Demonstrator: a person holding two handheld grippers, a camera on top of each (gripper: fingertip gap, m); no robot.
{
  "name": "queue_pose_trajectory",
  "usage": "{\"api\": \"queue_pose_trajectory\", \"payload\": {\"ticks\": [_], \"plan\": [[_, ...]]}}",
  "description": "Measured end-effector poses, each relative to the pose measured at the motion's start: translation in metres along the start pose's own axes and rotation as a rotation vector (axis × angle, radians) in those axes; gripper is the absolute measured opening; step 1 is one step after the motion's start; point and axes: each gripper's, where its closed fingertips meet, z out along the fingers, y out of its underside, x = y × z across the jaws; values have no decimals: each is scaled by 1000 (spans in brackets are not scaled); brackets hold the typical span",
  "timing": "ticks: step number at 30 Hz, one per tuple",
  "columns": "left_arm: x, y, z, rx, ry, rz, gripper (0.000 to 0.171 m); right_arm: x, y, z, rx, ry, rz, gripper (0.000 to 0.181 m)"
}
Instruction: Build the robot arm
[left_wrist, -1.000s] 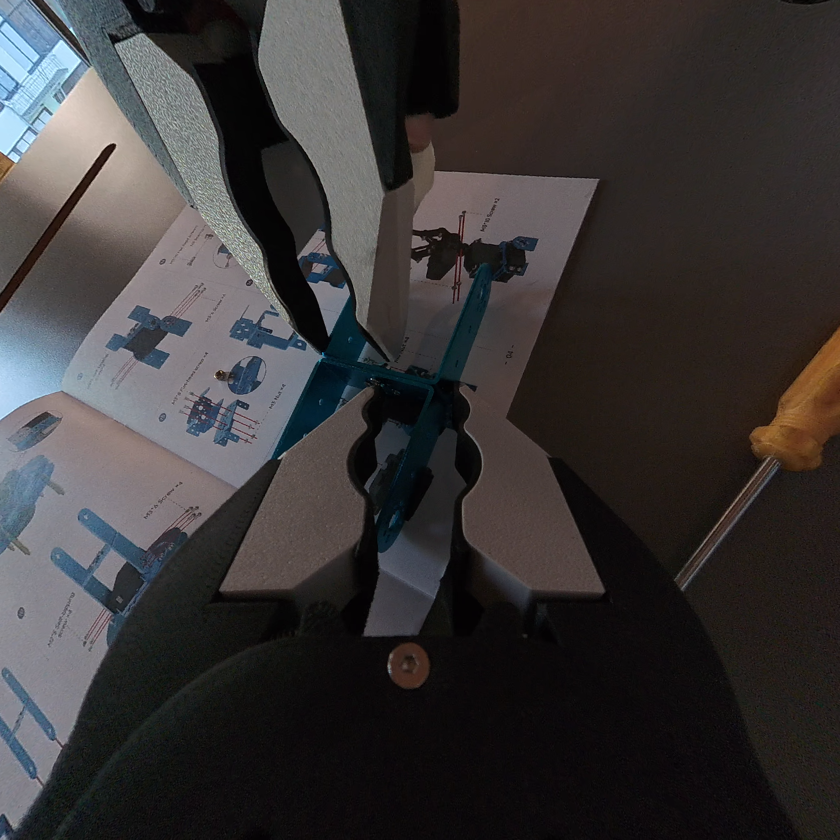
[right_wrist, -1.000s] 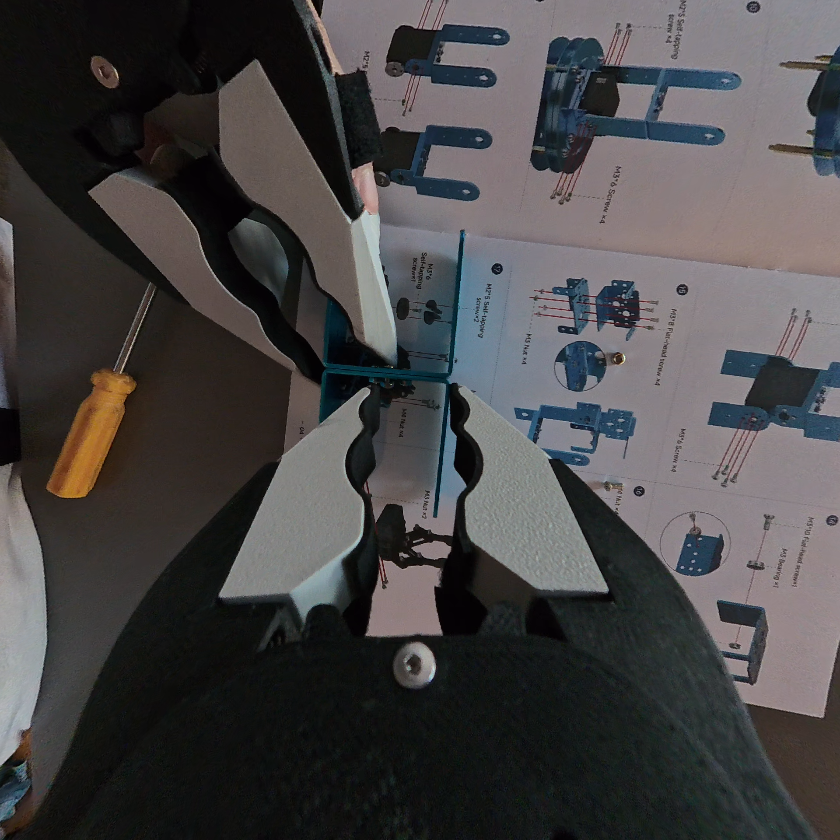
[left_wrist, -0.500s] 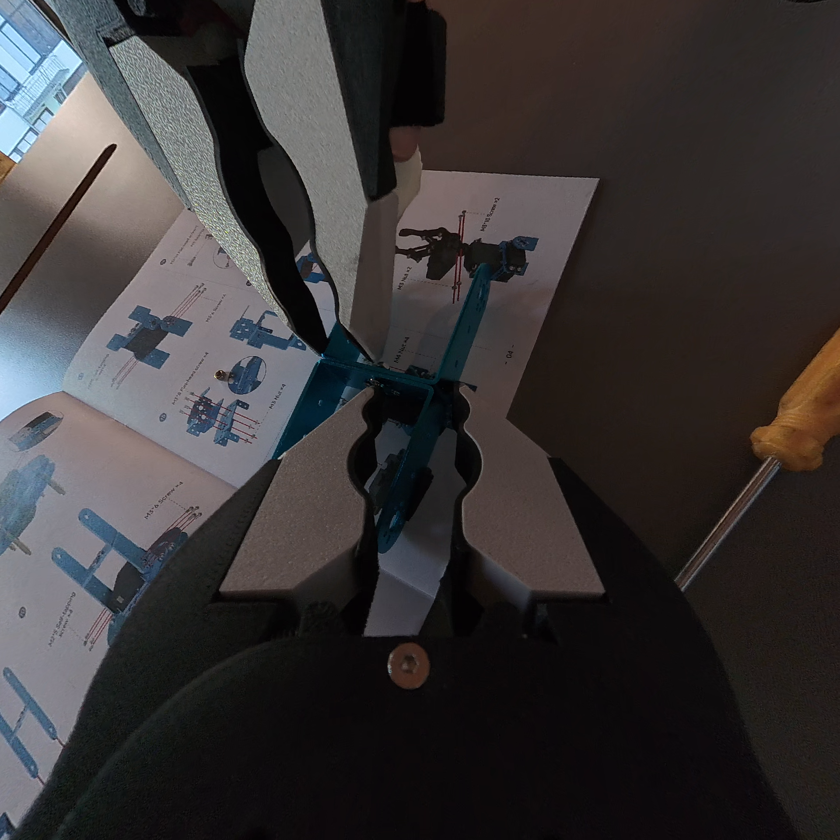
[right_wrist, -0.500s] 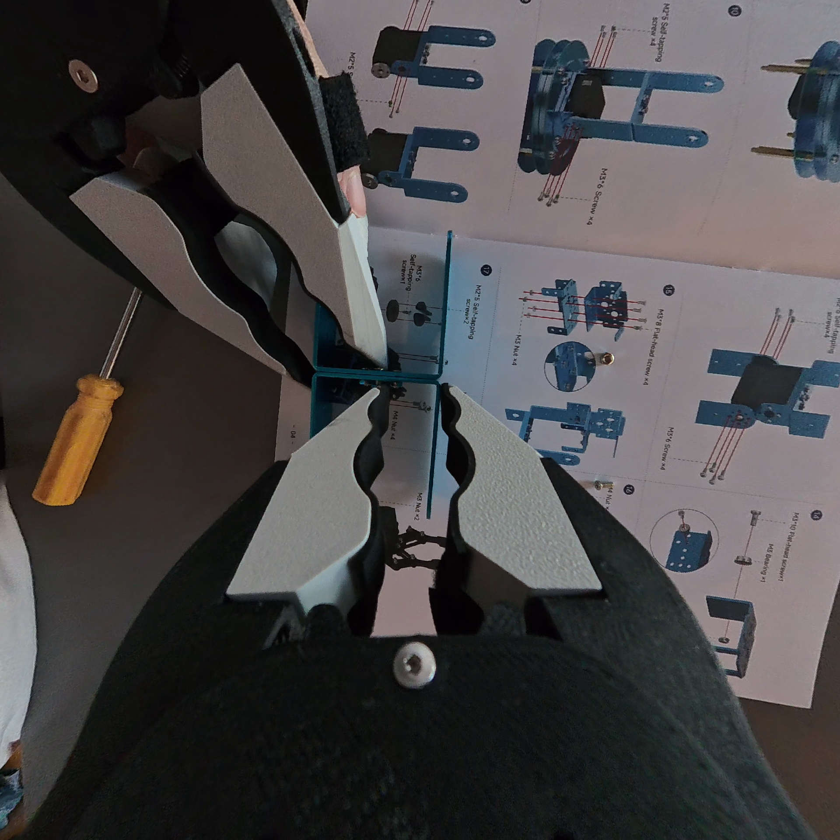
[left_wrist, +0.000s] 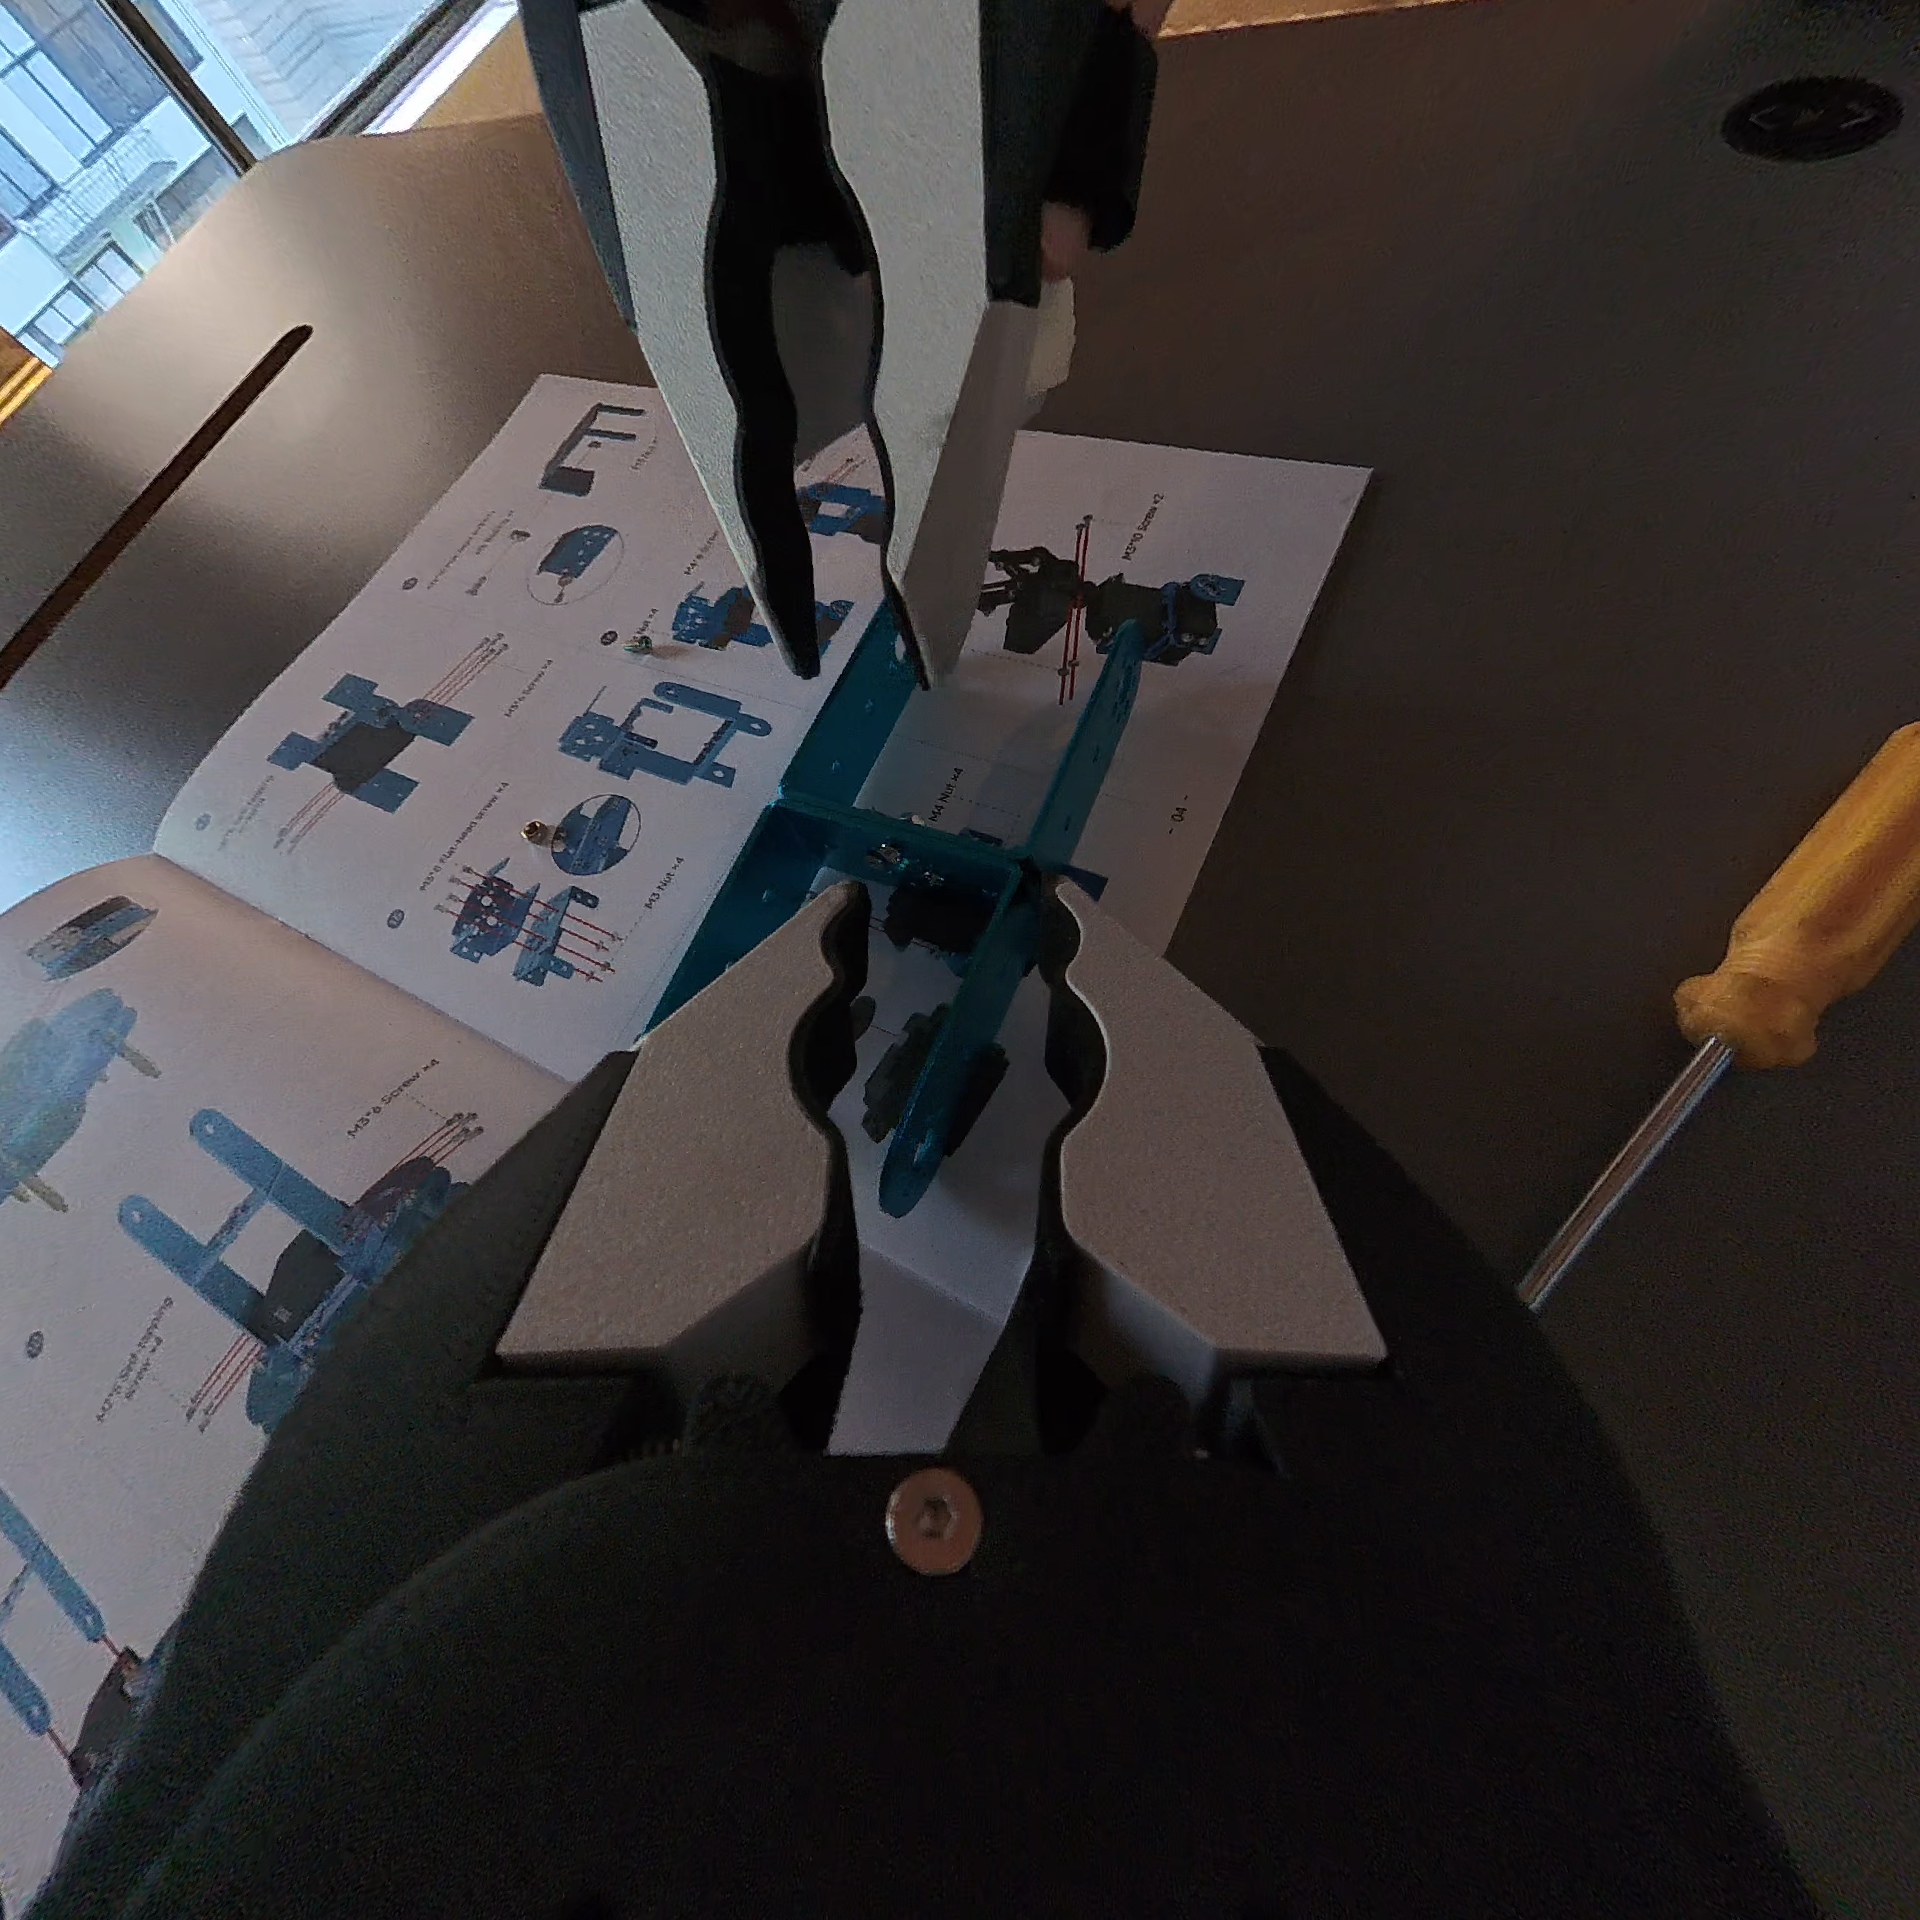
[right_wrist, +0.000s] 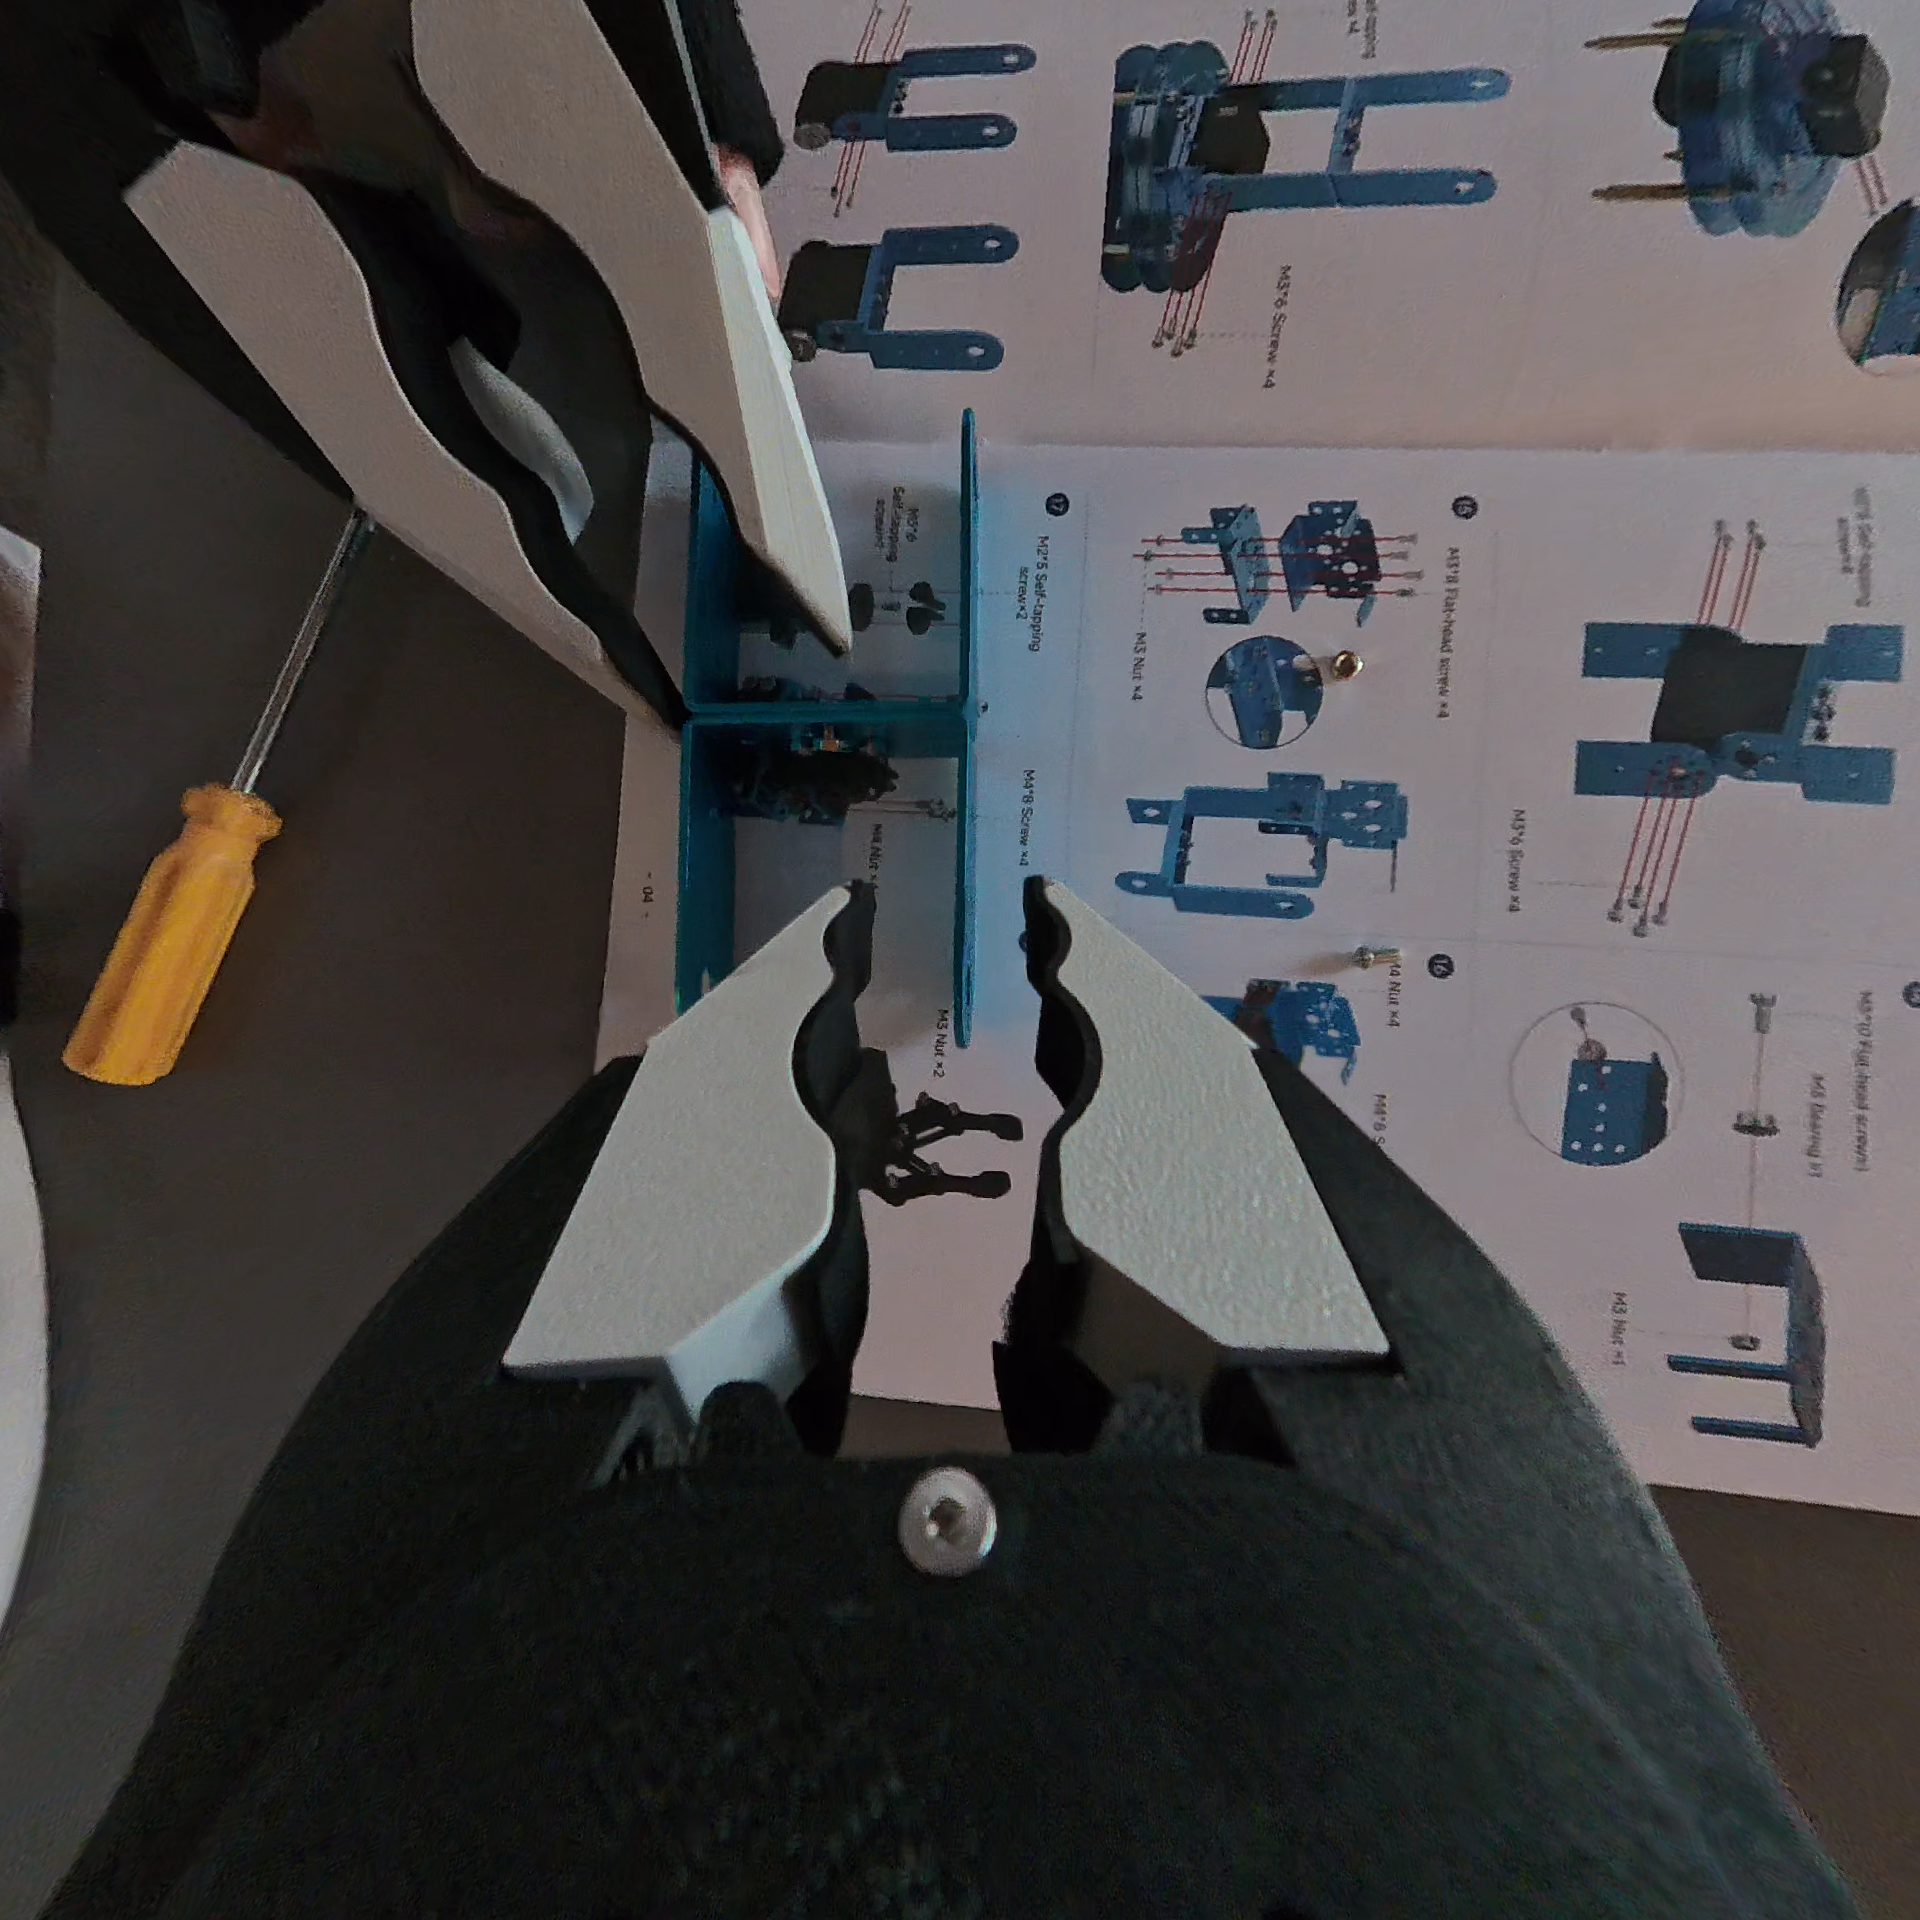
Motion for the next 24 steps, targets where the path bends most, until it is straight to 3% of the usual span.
{"api": "queue_pose_trajectory", "payload": {"ticks": [3,6,19,24], "plan": [[1,-2,-1,11,20,-18,31,6,9,4,-16,40,-21,21],[1,-4,-4,28,35,-42,32,9,10,5,-10,62,-68,1],[-18,-22,-44,157,49,-226,35,21,-26,-31,-9,279,-326,1],[-23,-23,-55,162,20,-232,50,16,-39,-44,-88,334,-548,1]]}}
